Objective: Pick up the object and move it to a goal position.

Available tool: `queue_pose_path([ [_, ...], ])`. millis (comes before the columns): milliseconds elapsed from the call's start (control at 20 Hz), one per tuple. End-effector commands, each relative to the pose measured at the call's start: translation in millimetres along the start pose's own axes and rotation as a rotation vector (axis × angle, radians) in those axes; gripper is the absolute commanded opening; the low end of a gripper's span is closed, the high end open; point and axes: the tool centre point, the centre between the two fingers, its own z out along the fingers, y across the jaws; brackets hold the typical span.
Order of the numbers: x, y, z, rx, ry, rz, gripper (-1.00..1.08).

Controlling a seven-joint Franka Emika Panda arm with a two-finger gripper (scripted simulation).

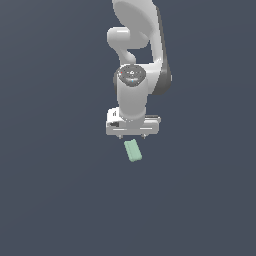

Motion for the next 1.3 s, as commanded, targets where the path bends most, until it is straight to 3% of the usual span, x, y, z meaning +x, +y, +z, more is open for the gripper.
queue_pose_path([
  [0, 0, 0, 0, 0.000, 0.000, 0.000, 1.00],
  [600, -2, 14, 3, 0.020, -0.018, 0.080, 1.00],
  [1250, -4, 6, 47, -0.011, 0.006, -0.091, 1.00],
])
